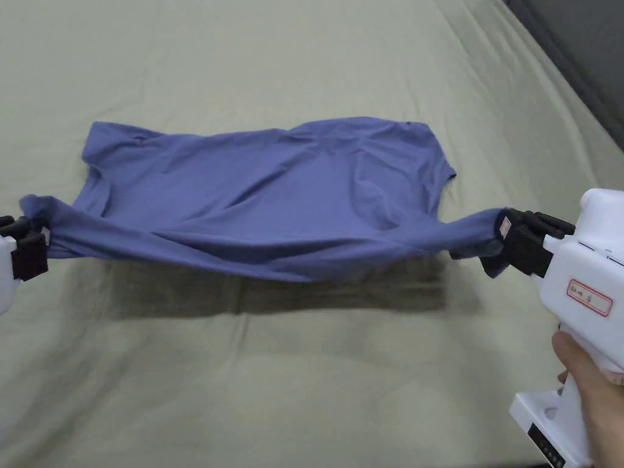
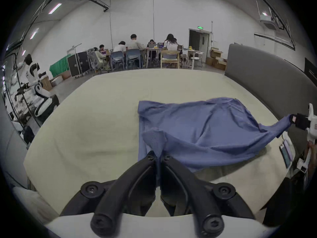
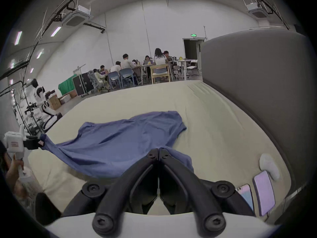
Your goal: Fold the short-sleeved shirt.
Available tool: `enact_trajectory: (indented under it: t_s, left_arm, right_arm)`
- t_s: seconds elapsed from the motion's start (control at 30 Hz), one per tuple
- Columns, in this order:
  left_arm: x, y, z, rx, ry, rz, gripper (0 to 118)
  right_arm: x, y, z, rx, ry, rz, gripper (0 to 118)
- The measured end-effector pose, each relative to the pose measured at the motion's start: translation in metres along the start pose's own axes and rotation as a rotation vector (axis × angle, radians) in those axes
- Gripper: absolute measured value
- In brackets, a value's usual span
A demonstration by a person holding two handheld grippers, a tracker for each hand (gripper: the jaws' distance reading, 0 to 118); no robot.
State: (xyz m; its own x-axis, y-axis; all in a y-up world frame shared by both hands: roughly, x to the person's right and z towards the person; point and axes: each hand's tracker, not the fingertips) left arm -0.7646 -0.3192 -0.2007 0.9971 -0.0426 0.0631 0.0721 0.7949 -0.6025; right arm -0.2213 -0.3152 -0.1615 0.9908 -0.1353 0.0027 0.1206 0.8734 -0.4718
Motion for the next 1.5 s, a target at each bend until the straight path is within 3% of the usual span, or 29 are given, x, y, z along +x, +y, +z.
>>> enact_trajectory:
  t_s: [0.27, 0.6, 0.73, 0.77, 0.8, 0.83, 0.87, 1.0, 1.07, 1.1, 1.13, 1.17, 1.2, 1.23, 1.3, 1.33, 1.5]
  left_arm:
    - [0.002, -0.065, 0.03, -0.135, 0.036, -0.061, 0]
    - [0.003, -0.108, 0.009, -0.285, 0.04, -0.054, 0]
    - [0.0, -0.11, 0.005, -0.317, 0.029, -0.039, 3]
    - [-0.001, -0.109, 0.004, -0.335, 0.012, -0.019, 16]
    - [-0.003, -0.107, 0.003, -0.368, 0.018, 0.004, 48]
    - [-0.006, -0.107, 0.007, -0.408, 0.056, 0.034, 87]
    - [-0.008, -0.105, 0.015, -0.392, 0.034, 0.029, 88]
    - [-0.01, -0.072, 0.074, -0.278, 0.08, 0.06, 88]
    - [-0.007, -0.051, 0.099, -0.232, 0.123, 0.042, 89]
    - [-0.004, -0.039, 0.108, -0.214, 0.116, 0.023, 89]
    - [-0.002, -0.029, 0.115, -0.196, 0.09, 0.011, 85]
    - [0.001, -0.022, 0.119, -0.186, 0.042, -0.001, 69]
    - [0.005, -0.016, 0.121, -0.166, 0.024, -0.018, 22]
    - [0.009, -0.013, 0.118, -0.151, 0.018, -0.05, 0]
    - [0.012, -0.013, 0.106, -0.148, 0.05, -0.012, 0]
    - [0.012, -0.014, 0.097, -0.225, 0.002, -0.017, 0]
    - [0.015, -0.032, 0.073, -0.293, 0.029, 0.023, 0]
  right_arm:
    - [0.006, -0.062, 0.055, -0.138, -0.028, 0.05, 3]
    - [0.007, -0.108, 0.038, -0.347, -0.037, 0.087, 3]
    - [0.006, -0.109, 0.023, -0.43, -0.051, 0.145, 3]
    - [0.007, -0.107, 0.019, -0.46, -0.06, 0.14, 13]
    - [0.007, -0.105, 0.017, -0.479, -0.085, 0.127, 44]
    - [0.007, -0.104, 0.015, -0.505, -0.069, 0.107, 101]
    - [0.007, -0.102, 0.014, -0.545, -0.032, 0.071, 117]
    - [-0.005, -0.073, 0.038, -0.514, -0.019, 0.036, 118]
    - [-0.014, -0.057, 0.045, -0.504, -0.031, 0.077, 118]
    - [-0.022, -0.047, 0.05, -0.479, -0.05, 0.121, 116]
    - [-0.031, -0.037, 0.052, -0.455, -0.055, 0.158, 104]
    - [-0.036, -0.031, 0.053, -0.445, -0.045, 0.177, 78]
    - [-0.041, -0.025, 0.052, -0.445, -0.014, 0.176, 29]
    - [-0.044, -0.022, 0.047, -0.441, -0.005, 0.156, 3]
    - [-0.047, -0.027, 0.04, -0.372, -0.005, 0.082, 3]
    - [-0.047, -0.028, 0.033, -0.408, 0.046, 0.065, 3]
    - [-0.05, -0.034, 0.026, -0.433, 0.03, 0.089, 3]
